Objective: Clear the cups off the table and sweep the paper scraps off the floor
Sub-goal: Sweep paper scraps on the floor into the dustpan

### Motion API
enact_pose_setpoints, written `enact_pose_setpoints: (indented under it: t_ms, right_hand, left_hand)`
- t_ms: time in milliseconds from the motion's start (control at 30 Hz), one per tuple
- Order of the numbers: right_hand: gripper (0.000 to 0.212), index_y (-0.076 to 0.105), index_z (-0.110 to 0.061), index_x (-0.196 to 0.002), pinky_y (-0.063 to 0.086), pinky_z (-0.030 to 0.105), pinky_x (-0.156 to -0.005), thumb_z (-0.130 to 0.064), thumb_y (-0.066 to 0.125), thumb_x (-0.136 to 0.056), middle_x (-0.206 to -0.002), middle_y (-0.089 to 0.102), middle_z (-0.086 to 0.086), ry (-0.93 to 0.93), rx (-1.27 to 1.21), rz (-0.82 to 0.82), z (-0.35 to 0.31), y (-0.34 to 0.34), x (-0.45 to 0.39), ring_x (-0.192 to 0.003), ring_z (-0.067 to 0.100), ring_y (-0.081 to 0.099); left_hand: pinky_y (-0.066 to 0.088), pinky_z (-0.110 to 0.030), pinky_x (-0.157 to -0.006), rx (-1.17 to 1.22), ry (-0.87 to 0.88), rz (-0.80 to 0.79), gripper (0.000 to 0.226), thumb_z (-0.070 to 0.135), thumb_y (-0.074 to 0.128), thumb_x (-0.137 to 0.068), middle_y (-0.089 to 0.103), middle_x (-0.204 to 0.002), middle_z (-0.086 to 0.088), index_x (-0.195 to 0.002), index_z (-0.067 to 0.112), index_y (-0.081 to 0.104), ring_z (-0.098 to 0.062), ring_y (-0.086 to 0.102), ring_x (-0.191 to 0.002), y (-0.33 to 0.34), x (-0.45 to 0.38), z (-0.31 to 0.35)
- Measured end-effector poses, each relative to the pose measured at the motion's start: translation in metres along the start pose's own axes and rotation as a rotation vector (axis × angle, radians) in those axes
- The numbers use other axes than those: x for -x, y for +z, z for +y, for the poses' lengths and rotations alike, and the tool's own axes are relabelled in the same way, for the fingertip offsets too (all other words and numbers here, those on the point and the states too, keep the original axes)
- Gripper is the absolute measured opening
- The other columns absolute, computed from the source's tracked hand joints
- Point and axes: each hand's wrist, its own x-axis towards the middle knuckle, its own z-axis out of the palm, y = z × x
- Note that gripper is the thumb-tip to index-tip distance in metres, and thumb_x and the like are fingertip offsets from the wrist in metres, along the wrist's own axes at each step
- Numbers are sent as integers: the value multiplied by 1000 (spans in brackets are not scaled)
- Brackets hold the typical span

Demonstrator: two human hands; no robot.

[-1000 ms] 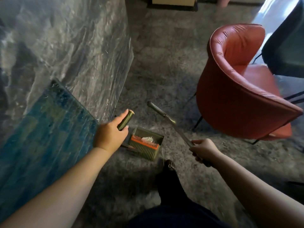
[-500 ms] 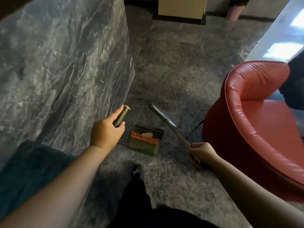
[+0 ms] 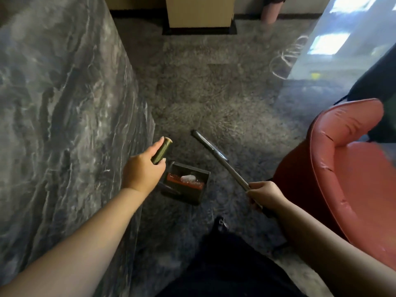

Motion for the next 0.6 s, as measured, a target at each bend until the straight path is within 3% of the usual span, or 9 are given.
enact_pose_setpoints:
  t_ms: [133, 267, 433, 600]
  right_hand:
    - [17, 65, -5, -67, 34, 18, -34, 1, 55, -80, -51, 50, 6, 20, -25, 28, -53, -19, -71, -31, 12, 42]
    - [13, 68, 5, -79, 35, 20, -37, 3, 55, -79, -52, 49, 7, 62, -95, 44, -104, -48, -143, -34, 15, 44]
    - [19, 57, -7, -65, 33, 18, -37, 3, 55, -81, -51, 46, 7, 55, -84, 31, -174, -96, -209, -30, 12, 40]
    - [13, 65, -4, -77, 33, 17, -36, 3, 55, -82, -55, 48, 9, 98, -154, 46, -231, -123, -276, -33, 14, 42]
  left_hand:
    - [54, -34, -80, -9, 7, -5, 56, 24, 67, -88, 72, -105, -11, -138, 36, 48, -29, 67, -87, 17, -91, 10]
    - [56, -36, -74, -1, -42, -15, 57, 27, 66, -88, 73, -94, -9, -138, 43, 45, -25, 66, -78, 31, -178, 30]
    - [56, -38, -78, 19, -27, 2, 57, 26, 69, -86, 73, -93, -12, -136, 40, 49, -28, 67, -80, 45, -283, 63]
    - [50, -31, -74, 17, -8, 13, 56, 24, 70, -85, 73, -94, -13, -135, 39, 51, -30, 66, -81, 56, -383, 84]
